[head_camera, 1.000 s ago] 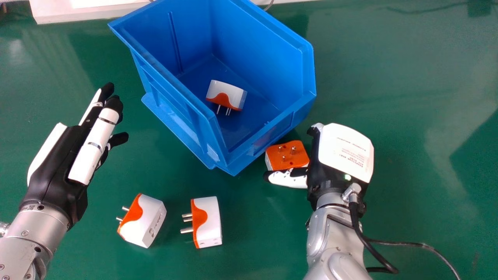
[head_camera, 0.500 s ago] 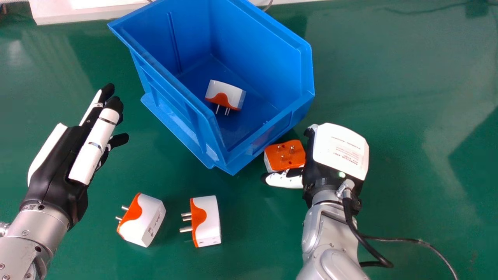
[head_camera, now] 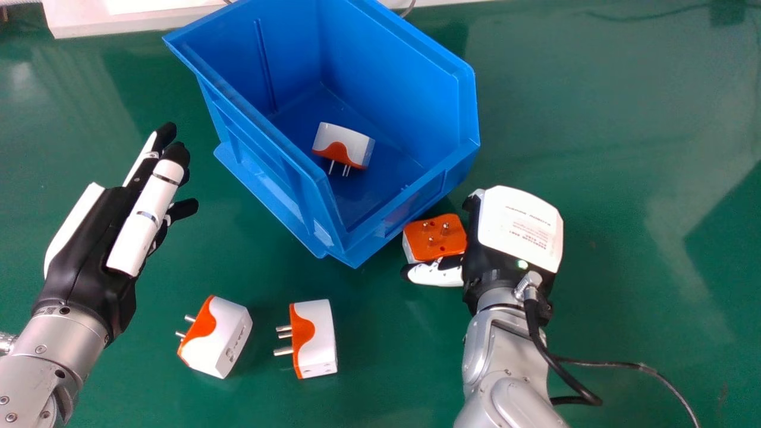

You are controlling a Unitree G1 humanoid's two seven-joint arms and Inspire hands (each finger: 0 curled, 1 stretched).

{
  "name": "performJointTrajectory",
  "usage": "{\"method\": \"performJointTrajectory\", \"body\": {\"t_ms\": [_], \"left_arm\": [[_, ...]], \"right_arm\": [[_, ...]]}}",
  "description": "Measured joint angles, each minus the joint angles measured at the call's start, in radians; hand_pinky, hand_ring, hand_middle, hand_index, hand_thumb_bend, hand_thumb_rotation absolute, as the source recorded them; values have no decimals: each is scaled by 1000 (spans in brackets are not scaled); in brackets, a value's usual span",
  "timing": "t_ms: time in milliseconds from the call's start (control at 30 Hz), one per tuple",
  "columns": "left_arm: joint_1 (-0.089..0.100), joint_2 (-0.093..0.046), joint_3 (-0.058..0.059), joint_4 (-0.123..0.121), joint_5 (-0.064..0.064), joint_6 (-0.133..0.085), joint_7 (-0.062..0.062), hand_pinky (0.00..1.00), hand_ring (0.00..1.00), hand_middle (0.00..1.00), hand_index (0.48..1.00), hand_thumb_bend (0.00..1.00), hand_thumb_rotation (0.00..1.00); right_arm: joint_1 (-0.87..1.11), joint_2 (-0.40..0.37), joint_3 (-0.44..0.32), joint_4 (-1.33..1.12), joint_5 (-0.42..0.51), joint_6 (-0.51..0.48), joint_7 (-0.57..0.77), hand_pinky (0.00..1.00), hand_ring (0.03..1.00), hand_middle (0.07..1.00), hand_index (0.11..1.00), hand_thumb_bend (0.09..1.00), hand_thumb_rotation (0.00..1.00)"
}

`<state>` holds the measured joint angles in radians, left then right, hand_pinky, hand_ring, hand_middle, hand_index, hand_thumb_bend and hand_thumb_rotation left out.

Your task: Pick all objects and put in blue box

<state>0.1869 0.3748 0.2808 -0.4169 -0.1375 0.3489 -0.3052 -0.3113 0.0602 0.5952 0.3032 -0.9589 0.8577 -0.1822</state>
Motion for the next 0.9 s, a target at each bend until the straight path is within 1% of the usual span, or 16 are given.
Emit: {"method": "performJointTrajectory", "body": {"t_ms": [67, 367, 500, 600, 767, 900], "left_arm": [[-1, 0, 0, 0, 0, 1, 0, 915, 982, 1000, 1000, 426, 1000], [-1, 0, -1, -1, 0, 1, 1, 916, 982, 1000, 1000, 426, 1000], [-1, 0, -2, -7, 0, 3, 1, 916, 983, 1000, 1000, 427, 1000], [-1, 0, -2, -11, 0, 11, 2, 917, 983, 1000, 1000, 427, 1000], [-1, 0, -3, -22, 0, 13, 3, 919, 984, 1000, 1000, 427, 1000], [-1, -1, -4, -24, 0, 13, 4, 920, 984, 1000, 1000, 426, 1000]], "right_arm": [[-4, -9, 8, 2, -2, -5, 7, 728, 788, 838, 728, 735, 438], [-7, -34, 41, 2, -20, -18, 35, 728, 787, 838, 749, 721, 420], [-9, -38, 47, 2, -28, -20, 46, 725, 789, 841, 759, 721, 418], [-11, -38, 48, 2, -28, -20, 51, 723, 790, 843, 766, 720, 417], [-12, -38, 48, 3, -29, -20, 51, 720, 790, 845, 773, 709, 401], [-12, -38, 48, 3, -29, -20, 51, 719, 788, 845, 769, 709, 399]]}}
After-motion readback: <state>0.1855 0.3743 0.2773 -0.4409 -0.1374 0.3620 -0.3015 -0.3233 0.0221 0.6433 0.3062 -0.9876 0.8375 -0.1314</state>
